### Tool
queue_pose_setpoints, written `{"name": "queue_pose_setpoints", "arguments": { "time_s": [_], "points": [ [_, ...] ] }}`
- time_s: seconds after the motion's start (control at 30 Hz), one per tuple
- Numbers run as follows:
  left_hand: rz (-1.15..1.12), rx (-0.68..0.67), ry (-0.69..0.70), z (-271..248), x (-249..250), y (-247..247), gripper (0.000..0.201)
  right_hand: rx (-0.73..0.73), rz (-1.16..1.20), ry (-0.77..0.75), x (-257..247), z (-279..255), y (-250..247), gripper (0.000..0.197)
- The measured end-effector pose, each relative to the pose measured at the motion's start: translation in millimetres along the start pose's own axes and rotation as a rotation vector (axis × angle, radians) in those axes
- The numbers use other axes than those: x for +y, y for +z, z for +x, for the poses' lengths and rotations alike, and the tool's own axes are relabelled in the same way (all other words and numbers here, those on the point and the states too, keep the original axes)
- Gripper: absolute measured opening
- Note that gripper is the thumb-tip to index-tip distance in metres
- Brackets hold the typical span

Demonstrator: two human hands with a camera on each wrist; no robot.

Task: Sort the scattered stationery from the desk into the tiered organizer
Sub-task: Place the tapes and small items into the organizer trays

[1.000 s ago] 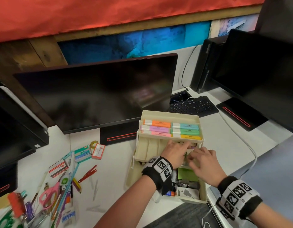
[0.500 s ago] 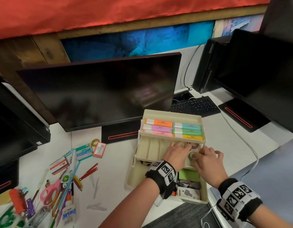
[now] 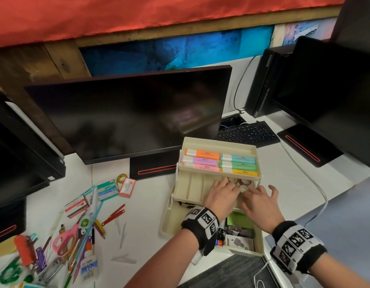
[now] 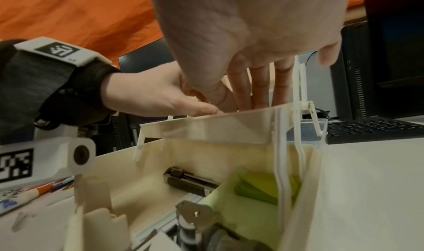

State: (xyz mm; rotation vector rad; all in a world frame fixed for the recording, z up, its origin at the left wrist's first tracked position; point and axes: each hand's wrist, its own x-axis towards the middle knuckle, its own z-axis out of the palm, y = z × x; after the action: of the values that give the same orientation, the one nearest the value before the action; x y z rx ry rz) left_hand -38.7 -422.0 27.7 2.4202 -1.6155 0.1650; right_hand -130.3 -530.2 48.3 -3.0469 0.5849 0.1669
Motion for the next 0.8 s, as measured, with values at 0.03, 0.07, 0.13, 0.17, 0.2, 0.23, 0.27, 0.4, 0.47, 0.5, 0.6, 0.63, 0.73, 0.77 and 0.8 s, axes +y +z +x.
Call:
{"name": "queue_pose_setpoints", "arguments": {
  "time_s": [0.03, 0.07, 0.13, 0.17, 0.2, 0.23, 0.27, 0.4, 0.47, 0.5, 0.6, 0.63, 0.73, 0.77, 0.8],
  "points": [
    [0.01, -0.008, -0.003, -2.2, -0.8, 0.2, 0.018, 0.0, 0.001, 0.0, -0.5, -0.3, -0.8, 0.026],
    [0.019, -0.015, -0.012, -4.5, -1.4, -0.7, 0.013, 0.0, -0.001, 0.004, -0.6, -0.8, -0.7, 0.026],
    [0.043, -0.029, -0.035, -7.8, 0.2, -3.4, 0.006, 0.0, 0.002, 0.019, -0.7, -1.1, -0.6, 0.025],
    [0.046, -0.04, -0.043, -9.7, 1.3, -5.4, 0.006, 0.002, -0.002, 0.028, -1.4, -0.8, -0.8, 0.024],
    [0.035, -0.05, -0.05, -11.4, 1.8, -6.2, 0.009, 0.006, -0.003, 0.039, -3.1, -0.7, -1.5, 0.023],
    [0.01, -0.054, -0.049, -13.6, 1.4, -6.6, 0.013, 0.023, -0.002, 0.039, -5.6, -0.2, -2.3, 0.021],
    [-0.019, -0.048, -0.045, -16.2, 0.0, -8.3, 0.017, 0.061, 0.004, 0.026, -8.3, 0.7, -2.8, 0.016],
    [-0.135, 0.108, -0.121, -42.5, -14.1, -24.9, 0.019, 0.286, 0.099, -0.098, -28.1, 1.8, -6.3, 0.005],
    [-0.168, 0.202, -0.219, -69.1, -29.9, -33.3, 0.024, 0.302, 0.161, -0.176, -51.2, 2.1, -15.1, 0.021],
    [-0.191, 0.235, -0.28, -85.7, -40.1, -37.2, 0.025, 0.287, 0.196, -0.224, -66.1, 2.3, -18.3, 0.025],
    [-0.284, 0.242, -0.521, -143.8, -76.1, -50.5, 0.023, 0.203, 0.293, -0.413, -115.5, 2.8, -16.8, 0.017],
    [-0.306, 0.221, -0.604, -164.1, -87.0, -53.5, 0.022, 0.159, 0.325, -0.47, -131.7, 2.2, -13.5, 0.016],
    [-0.356, 0.176, -0.811, -227.8, -113.8, -61.1, 0.021, 0.005, 0.381, -0.647, -184.3, -2.7, -4.2, 0.022],
    [-0.35, 0.16, -0.868, -246.8, -120.2, -61.6, 0.02, -0.06, 0.369, -0.693, -202.3, -3.9, -1.4, 0.023],
    [-0.341, 0.145, -0.923, -264.6, -125.8, -62.8, 0.02, -0.143, 0.347, -0.729, -220.4, -2.6, 4.4, 0.027]
  ]
}}
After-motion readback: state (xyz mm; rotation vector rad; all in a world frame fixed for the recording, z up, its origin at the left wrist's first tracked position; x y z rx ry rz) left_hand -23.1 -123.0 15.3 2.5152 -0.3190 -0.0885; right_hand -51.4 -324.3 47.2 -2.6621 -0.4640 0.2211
